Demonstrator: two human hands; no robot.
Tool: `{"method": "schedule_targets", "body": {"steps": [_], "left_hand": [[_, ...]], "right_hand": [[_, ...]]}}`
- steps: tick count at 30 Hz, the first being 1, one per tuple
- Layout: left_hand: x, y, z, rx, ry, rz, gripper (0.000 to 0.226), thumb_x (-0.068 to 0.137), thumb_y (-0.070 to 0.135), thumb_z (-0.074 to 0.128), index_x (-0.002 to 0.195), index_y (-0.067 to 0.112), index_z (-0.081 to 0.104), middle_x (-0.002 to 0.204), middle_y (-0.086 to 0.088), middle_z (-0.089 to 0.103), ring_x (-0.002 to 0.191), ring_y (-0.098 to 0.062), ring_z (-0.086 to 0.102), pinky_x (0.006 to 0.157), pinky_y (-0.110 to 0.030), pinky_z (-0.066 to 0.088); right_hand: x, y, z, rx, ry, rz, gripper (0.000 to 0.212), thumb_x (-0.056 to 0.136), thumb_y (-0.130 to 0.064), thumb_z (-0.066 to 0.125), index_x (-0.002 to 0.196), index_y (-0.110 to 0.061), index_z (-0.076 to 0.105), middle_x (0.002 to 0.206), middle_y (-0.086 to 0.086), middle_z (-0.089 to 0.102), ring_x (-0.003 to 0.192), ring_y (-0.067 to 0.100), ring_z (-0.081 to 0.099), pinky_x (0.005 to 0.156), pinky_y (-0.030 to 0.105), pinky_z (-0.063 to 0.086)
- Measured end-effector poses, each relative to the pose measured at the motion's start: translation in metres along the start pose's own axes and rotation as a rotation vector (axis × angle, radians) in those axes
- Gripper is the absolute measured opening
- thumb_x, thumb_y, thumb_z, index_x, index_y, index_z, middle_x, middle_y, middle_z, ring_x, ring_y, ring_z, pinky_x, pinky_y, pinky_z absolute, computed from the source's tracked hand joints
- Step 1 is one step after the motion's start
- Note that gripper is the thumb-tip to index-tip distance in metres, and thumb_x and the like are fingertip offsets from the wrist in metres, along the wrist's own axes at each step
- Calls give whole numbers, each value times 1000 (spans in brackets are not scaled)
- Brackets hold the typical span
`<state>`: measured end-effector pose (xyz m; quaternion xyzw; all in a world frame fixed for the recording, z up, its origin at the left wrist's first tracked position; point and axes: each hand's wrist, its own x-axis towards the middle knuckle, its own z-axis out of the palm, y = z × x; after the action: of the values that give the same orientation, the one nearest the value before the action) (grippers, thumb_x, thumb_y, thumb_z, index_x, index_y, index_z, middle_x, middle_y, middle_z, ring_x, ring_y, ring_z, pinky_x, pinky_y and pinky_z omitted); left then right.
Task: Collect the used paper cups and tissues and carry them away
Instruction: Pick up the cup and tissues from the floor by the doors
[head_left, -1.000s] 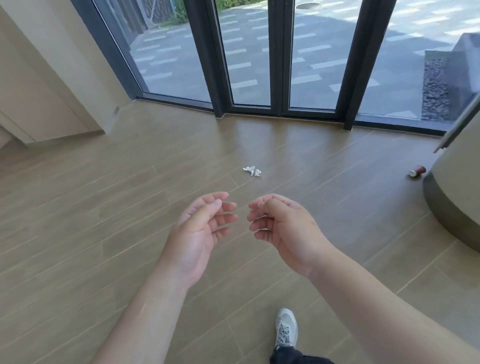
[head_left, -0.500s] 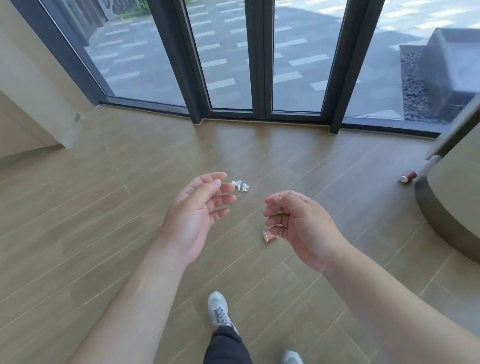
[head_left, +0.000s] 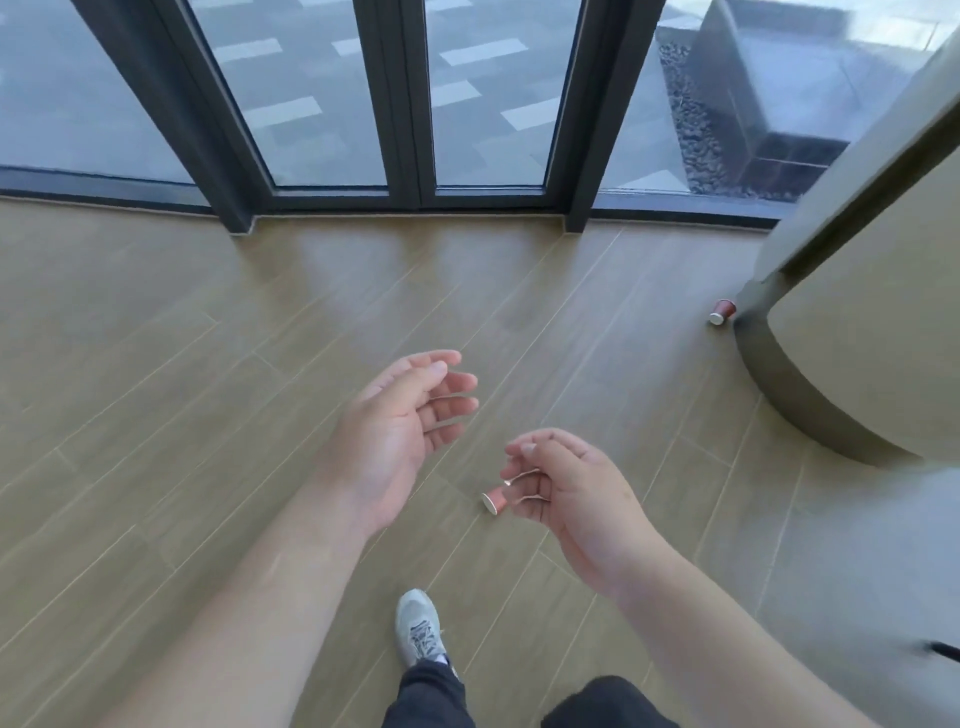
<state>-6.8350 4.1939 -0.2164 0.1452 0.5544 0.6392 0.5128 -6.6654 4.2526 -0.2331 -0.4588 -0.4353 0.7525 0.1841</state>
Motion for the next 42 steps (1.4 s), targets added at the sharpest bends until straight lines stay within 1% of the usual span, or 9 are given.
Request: {"method": "schedule_targets", "body": {"steps": [8,13,20,25,27,31,35,38,42], "left_hand": [[97,-11,-5,-20,-7,-131,16,104,17,51,109,19,66,90,2,76,78,-12,72,73,-28,51],[149,-61,-13,9,44,-199,16,104,18,51,109,20,66,91,3,75,79,-11,71,71,-26,52],[236,-205,-52,56,130,-320,16,104,18,53,108,21,67,90,4,75,78,-11,71,72,-26,51],[291,-326,-86,31,192,-406,13,103,19,56,108,20,68,91,2,75,76,-12,70,69,-25,51],[311,-372,-100,14,212,-427,13,102,18,56,107,20,68,90,1,75,76,-12,70,68,-25,51],[348,-452,-126,1,246,-462,13,102,17,56,107,19,68,92,0,75,75,-13,69,69,-26,50],[374,-507,-147,-9,216,-458,13,101,19,57,108,18,69,91,-1,74,76,-13,70,66,-24,53],[387,-536,-158,-7,187,-457,14,101,19,58,109,18,69,91,-1,75,77,-14,70,66,-23,52],[395,-558,-169,-8,212,-462,14,100,19,58,107,18,70,92,-2,75,78,-14,70,69,-26,51]], "right_hand": [[76,10,-17,19,167,108,20,93,-7,51,87,-11,69,76,7,68,64,17,59,59,25,48],[144,52,-49,-30,174,200,19,91,-6,50,88,-11,68,75,3,68,63,16,59,61,26,47],[272,190,-99,-179,200,307,18,86,-12,53,82,-18,69,73,-3,68,63,11,59,62,25,49],[365,327,-141,-444,192,370,10,81,-21,58,83,-24,67,73,-7,64,61,8,59,65,34,53],[404,383,-157,-560,187,387,9,80,-25,60,87,-29,61,83,-6,64,60,8,58,60,33,50],[475,487,-181,-897,140,379,43,78,-37,63,118,-29,48,111,-8,43,86,14,60,58,28,44],[528,562,-199,-1147,117,263,68,72,-46,66,132,-36,37,122,-4,36,120,22,40,77,34,43],[554,596,-208,-1263,81,237,76,68,-53,67,132,-39,29,135,-1,31,123,24,35,87,40,45],[571,619,-211,-1287,45,254,68,70,-48,67,127,-39,32,133,2,32,123,29,37,90,42,46]]}}
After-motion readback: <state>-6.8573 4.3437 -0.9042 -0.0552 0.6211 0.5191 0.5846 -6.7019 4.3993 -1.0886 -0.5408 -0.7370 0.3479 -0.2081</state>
